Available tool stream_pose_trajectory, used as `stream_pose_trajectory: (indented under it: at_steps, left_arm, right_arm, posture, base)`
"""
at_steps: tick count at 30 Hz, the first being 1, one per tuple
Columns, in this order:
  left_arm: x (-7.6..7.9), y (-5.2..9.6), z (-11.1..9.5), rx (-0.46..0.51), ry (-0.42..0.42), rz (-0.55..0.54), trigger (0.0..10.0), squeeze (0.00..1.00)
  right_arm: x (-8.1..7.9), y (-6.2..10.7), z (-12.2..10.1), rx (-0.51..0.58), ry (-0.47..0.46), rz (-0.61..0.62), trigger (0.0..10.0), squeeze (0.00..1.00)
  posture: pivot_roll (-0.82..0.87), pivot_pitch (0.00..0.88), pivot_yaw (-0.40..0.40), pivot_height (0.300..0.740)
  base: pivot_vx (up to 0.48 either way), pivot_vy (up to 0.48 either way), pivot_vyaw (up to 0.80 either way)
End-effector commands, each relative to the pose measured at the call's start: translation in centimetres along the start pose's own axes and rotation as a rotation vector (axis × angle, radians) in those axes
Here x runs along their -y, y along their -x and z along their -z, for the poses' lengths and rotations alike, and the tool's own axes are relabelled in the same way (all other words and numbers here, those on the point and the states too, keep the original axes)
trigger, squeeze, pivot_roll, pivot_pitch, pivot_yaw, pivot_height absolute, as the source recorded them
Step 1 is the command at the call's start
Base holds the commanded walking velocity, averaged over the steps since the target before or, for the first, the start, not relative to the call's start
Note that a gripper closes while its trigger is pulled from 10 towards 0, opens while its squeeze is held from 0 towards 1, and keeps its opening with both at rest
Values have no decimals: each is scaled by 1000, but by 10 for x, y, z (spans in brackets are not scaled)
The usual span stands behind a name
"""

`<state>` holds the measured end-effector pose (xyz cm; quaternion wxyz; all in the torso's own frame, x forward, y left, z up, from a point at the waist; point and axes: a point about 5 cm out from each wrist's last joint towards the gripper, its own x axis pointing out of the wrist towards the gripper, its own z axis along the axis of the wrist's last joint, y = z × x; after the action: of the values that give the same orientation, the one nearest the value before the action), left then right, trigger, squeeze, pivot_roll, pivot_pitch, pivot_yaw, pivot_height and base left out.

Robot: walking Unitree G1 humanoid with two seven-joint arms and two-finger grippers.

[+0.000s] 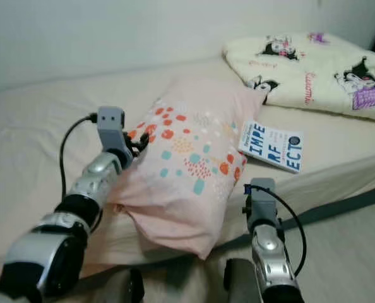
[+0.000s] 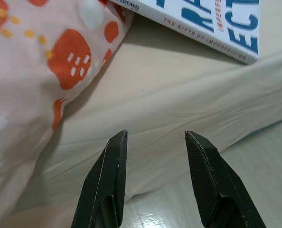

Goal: Clean up the room

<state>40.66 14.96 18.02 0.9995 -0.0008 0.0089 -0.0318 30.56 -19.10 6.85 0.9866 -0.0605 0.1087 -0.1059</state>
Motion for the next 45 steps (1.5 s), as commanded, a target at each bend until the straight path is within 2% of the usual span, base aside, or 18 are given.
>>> stream_pose_trajectory:
  at_steps: [1,5,9,14,15,16,17,19,24,26,28,32,35,37,38,39,40,45]
  left_arm:
    - [-9,1,8,-37,-40,-40,10000,1000]
    - [-25,-2,-6,-21,-81,-133,10000,1000]
    - [-47,-1,-10,-63,-194,-265,10000,1000]
    - [-70,7,2,-157,-127,-382,10000,1000]
    - [-73,10,11,-203,-88,-387,10000,459]
    - [-73,10,11,-203,-88,-387,10000,459]
    - [-76,16,27,-283,-23,-399,10000,0]
    - [-78,22,43,-352,34,-419,10000,0]
    - [-76,27,56,-404,-43,-421,10000,0]
    - [-70,28,63,-429,1,-383,10000,0]
    - [-49,28,75,-484,104,-219,10000,0]
    - [-32,33,89,-544,120,-50,10000,0]
    - [-21,37,97,-588,210,39,10000,0]
    - [-7,41,104,-632,365,123,10000,0]
    - [-7,41,104,-632,365,123,10000,0]
    - [6,42,103,-633,526,214,10000,0]
    - [11,42,102,-623,577,263,10000,0]
    - [16,43,96,-588,667,380,9686,0]
  right_arm:
    - [-2,2,-1,-5,-36,8,10000,0]
    - [-5,5,-4,4,-72,13,10000,0]
    - [-9,9,-2,-5,-80,-4,10000,0]
    - [-9,12,-1,-20,-124,-18,10000,0]
    - [-9,12,0,-26,-135,-22,10000,0]
    - [-9,12,0,-26,-135,-22,10000,0]
    - [-8,12,0,-33,-146,-26,10000,0]
    - [-7,12,0,-37,-160,-27,10000,0]
    - [-7,12,-1,-39,-164,-32,10000,0]
    - [-8,12,-2,-41,-174,-37,10000,0]
    - [-9,11,-3,-50,-199,-45,10000,0]
    - [-9,11,-3,-60,-232,-48,10000,0]
    - [-8,10,-3,-72,-267,-47,10000,0]
    - [-6,10,-2,-82,-305,-42,10000,0]
    - [-6,10,-2,-82,-305,-42,10000,0]
    - [-5,10,-2,-85,-315,-39,10000,0]
    - [-4,10,-2,-86,-315,-39,10000,0]
    - [-4,11,-2,-87,-313,-44,10000,0]
  posture:
    - [-91,218,77,573]
    - [-102,238,90,573]
    - [-112,249,96,573]
    - [-115,250,90,573]
    - [-116,249,86,573]
    - [-116,249,86,573]
    - [-117,246,82,573]
    - [-117,246,81,573]
    - [-119,244,77,573]
    - [-121,246,76,573]
    - [-122,245,75,573]
    - [-123,244,76,573]
    - [-124,244,77,573]
    - [-127,240,79,573]
    - [-127,240,79,573]
    - [-129,239,79,573]
    - [-128,238,79,573]
    - [-124,230,79,573]
  base:
    - [0,0,0]
    - [0,0,0]
    - [0,0,0]
    - [0,0,0]
    - [0,0,0]
    - [0,0,0]
    - [0,0,0]
    - [0,0,0]
    - [0,0,0]
    - [0,0,0]
    - [0,0,0]
    - [0,0,0]
    - [0,0,0]
    - [0,0,0]
    - [0,0,0]
    - [0,0,0]
    - [0,0,0]
    - [0,0,0]
